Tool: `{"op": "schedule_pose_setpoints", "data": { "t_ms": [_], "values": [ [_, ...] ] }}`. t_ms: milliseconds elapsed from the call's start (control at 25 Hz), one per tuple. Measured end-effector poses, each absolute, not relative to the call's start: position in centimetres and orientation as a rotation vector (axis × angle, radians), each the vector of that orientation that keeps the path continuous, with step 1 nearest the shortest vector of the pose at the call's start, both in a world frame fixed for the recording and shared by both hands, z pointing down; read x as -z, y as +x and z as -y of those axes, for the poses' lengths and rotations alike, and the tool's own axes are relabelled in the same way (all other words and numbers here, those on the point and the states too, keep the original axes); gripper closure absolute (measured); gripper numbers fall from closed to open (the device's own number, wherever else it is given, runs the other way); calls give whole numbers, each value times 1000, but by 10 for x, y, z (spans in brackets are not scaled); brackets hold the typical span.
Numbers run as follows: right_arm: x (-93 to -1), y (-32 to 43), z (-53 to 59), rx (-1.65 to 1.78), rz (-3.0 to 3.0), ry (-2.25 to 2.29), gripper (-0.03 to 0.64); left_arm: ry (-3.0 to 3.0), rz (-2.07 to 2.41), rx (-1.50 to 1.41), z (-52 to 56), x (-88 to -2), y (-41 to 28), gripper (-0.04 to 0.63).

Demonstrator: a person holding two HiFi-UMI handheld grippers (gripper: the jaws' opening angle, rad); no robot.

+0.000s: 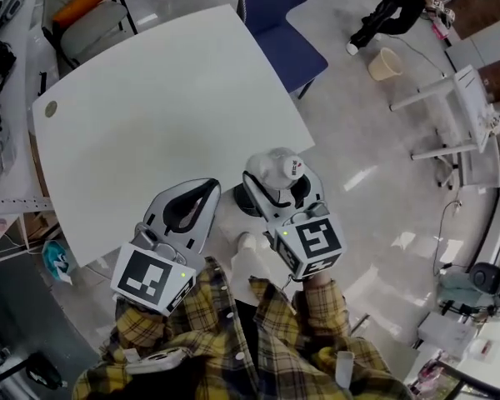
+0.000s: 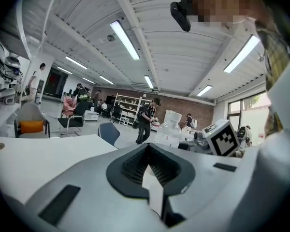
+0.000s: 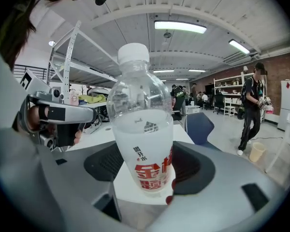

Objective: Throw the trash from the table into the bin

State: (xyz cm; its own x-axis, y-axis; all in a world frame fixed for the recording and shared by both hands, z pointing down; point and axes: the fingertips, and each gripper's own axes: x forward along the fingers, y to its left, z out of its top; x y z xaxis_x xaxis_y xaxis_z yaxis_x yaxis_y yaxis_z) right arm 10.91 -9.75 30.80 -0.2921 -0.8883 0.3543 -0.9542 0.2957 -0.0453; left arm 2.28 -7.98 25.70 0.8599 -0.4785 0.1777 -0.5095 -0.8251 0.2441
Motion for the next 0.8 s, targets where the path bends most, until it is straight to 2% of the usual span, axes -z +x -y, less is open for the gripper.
{"op": "schedule_pose_setpoints", "data": {
  "t_ms": [200,440,800],
  "values": [
    [-322,179,59,-361,2300,1629,319,2713,774,-152,45,-277,93,588],
    [-340,230,24,-393,2298,1599,319,2691,785,-156,8,-292,145,588],
    [-376,259,4,-465,2259,1638,319,2668,767,-209,-12,-318,166,588]
  ]
}}
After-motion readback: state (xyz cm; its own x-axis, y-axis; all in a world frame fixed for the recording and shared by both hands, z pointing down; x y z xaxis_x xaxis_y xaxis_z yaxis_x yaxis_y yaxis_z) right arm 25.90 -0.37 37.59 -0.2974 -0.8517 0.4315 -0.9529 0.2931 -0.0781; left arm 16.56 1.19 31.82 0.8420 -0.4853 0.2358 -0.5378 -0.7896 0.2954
